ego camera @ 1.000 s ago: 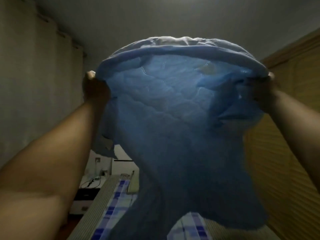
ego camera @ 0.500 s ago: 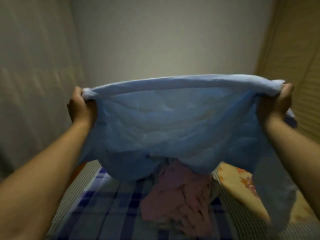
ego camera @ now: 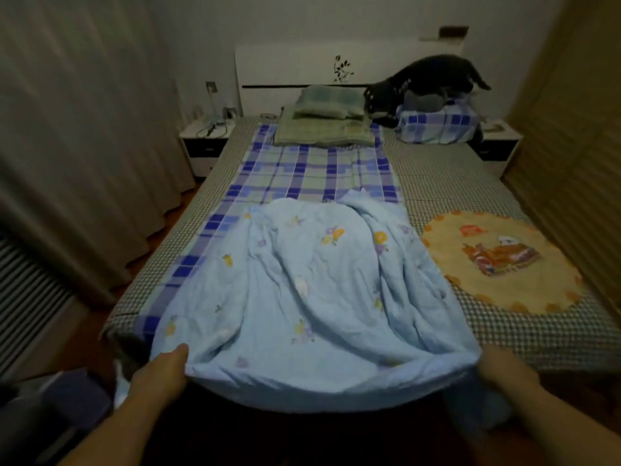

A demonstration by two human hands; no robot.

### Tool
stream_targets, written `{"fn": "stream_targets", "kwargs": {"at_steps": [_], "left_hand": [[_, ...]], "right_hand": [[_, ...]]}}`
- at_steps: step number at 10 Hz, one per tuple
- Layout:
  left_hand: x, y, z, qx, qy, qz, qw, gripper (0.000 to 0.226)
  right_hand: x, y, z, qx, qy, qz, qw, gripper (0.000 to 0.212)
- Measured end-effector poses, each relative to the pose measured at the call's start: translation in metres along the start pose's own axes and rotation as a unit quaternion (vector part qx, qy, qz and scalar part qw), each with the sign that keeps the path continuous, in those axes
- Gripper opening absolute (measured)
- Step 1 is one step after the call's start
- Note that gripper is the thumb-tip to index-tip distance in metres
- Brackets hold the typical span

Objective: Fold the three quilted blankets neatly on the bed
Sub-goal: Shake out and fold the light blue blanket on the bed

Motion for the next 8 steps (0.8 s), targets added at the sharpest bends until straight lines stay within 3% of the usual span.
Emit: {"fn": "stream_targets", "kwargs": {"at_steps": [1, 2, 3, 4, 5, 6, 7, 8], "left_hand": [[-0.016, 0.017, -0.012, 0.064, 0.041, 0.037, 0.996, 0.024], [-0.038, 0.024, -0.015, 0.133, 0.082, -0.031, 0.987, 0.028], [-0.09, -0.003, -0.043, 0.154, 0.056, -0.133, 0.977, 0.057], [-0.066, 0.025, -0.024, 0.205, 0.056, -0.057, 0.975, 0.049], [-0.053, 0.037, -0.012, 0.287, 0.096, -0.046, 0.952, 0.059], [-0.062, 0.023, -0.005, 0.329, 0.295, -0.056, 0.895, 0.073], [-0.073, 0.018, 0.024, 0.304, 0.581, -0.028, 0.754, 0.029], [-0.063, 0.005, 0.03, 0.271, 0.639, 0.04, 0.719, 0.036]], "right_hand": [[0.041, 0.036, 0.007, 0.004, -0.22, 0.26, 0.94, 0.02], [0.005, 0.022, 0.006, 0.076, -0.169, 0.208, 0.96, 0.03], [-0.09, -0.028, 0.032, 0.081, 0.001, -0.082, 0.993, 0.037], [-0.129, -0.073, 0.053, 0.071, 0.007, -0.156, 0.985, 0.036], [-0.081, -0.031, 0.05, -0.065, -0.087, -0.138, 0.984, 0.055], [-0.022, -0.001, 0.041, -0.086, -0.154, 0.046, 0.983, 0.031], [0.002, 0.012, 0.03, -0.062, -0.203, 0.128, 0.969, 0.021], [-0.032, -0.021, 0.032, -0.076, -0.068, -0.076, 0.992, 0.041]]}}
Point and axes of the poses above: each hand's wrist, its own y-axis away from the middle knuckle, its own x-axis out of the back of the hand, z = x × y, the point moved 7 cm from there along -y, towards the middle knuckle, and after that the axes turned 4 degrees about -z, right-handed, at the moved point
